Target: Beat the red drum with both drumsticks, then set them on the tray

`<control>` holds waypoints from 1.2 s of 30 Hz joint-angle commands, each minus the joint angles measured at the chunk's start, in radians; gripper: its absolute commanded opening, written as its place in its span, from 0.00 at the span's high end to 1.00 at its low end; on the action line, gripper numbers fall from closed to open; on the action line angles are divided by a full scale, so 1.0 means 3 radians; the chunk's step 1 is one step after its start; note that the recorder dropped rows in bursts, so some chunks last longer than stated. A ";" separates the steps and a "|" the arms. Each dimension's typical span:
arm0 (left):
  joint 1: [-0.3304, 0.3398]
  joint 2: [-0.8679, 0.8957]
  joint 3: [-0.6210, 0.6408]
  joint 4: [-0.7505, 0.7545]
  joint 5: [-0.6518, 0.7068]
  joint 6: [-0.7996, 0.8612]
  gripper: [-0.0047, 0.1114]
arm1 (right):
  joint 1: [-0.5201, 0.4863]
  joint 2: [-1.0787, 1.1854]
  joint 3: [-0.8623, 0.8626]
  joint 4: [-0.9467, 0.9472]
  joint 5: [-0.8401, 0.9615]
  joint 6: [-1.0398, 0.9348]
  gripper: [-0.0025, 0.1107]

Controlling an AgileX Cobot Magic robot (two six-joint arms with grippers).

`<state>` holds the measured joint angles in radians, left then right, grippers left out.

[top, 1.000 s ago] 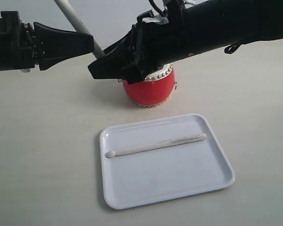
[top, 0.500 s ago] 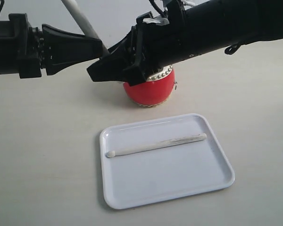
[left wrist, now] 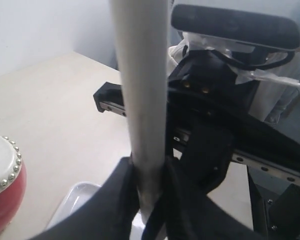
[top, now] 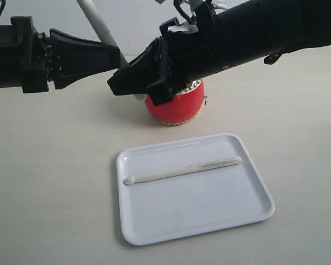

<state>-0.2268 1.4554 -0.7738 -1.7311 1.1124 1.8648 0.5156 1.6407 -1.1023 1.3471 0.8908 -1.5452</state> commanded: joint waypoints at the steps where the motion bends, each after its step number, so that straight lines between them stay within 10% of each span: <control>1: -0.0013 -0.0005 -0.0019 -0.0044 0.0008 0.0045 0.69 | -0.0014 -0.0001 0.0011 0.0048 0.0004 0.0102 0.98; 6: 0.0035 -0.0005 -0.0019 -0.0044 0.0001 0.0045 0.35 | -0.0014 -0.0007 0.0004 0.0181 -0.0100 0.0102 0.98; 9: 0.0176 -0.0017 -0.0019 -0.0044 -0.0015 -0.0001 0.30 | -0.0014 -0.0007 -0.0058 0.0049 -0.0230 0.0274 0.98; 18: 0.0994 -0.0046 -0.0019 -0.0044 -0.0015 -0.0274 0.56 | -0.0014 -0.0007 -0.0802 -0.2523 -0.0498 0.2596 0.98; 28: 0.1408 -0.0046 -0.0019 -0.0014 -0.0001 -0.0483 0.95 | -0.0014 -0.0007 -0.1201 -0.3234 -0.0014 0.2717 0.98; 36: 0.1585 -0.0046 0.0003 -0.0044 -0.0032 -0.0648 0.96 | -0.0014 -0.0002 -0.1201 -0.3767 0.0324 0.2485 0.98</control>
<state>0.2317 1.4536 -0.7744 -1.7327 1.1039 1.6844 0.5156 1.6414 -1.4552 0.2700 0.9213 -0.7458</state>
